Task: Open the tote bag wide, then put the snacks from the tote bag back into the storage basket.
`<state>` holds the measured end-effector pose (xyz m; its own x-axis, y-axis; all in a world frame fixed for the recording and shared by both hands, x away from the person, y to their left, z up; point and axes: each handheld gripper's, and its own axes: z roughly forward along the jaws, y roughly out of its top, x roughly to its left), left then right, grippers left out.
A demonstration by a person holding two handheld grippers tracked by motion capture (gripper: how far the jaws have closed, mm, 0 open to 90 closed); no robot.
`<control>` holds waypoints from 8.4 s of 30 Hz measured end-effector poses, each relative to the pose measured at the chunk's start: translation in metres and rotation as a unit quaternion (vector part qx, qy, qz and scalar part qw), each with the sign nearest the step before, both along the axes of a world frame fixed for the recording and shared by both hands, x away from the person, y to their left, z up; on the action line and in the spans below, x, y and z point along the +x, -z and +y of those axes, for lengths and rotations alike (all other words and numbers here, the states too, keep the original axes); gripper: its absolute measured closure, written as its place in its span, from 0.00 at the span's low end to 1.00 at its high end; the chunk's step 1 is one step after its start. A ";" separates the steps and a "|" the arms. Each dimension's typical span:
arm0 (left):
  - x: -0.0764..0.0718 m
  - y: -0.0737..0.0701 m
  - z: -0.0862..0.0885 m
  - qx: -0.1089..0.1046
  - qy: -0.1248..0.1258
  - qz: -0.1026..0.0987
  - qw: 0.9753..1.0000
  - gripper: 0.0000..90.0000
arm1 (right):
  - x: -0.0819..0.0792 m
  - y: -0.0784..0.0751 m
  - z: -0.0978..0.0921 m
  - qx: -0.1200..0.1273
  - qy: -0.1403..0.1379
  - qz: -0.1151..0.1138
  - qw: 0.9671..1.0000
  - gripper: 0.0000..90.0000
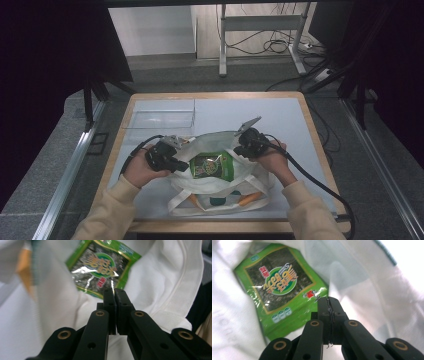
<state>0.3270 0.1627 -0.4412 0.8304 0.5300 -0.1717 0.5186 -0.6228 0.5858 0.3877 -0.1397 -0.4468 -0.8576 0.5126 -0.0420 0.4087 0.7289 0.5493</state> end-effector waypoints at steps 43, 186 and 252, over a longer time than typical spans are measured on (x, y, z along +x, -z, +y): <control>-0.017 -0.013 0.053 -0.036 -0.117 -0.068 0.990 0.37 | -0.029 -0.017 0.026 0.076 0.085 0.068 0.991 0.22; -0.024 -0.016 0.062 -0.046 -0.116 -0.079 0.989 0.35 | -0.043 -0.033 -0.002 0.087 0.088 0.044 0.991 0.97; -0.028 -0.017 0.058 -0.040 -0.114 -0.081 0.989 0.35 | -0.040 -0.103 -0.030 0.113 -0.026 -0.048 0.992 0.98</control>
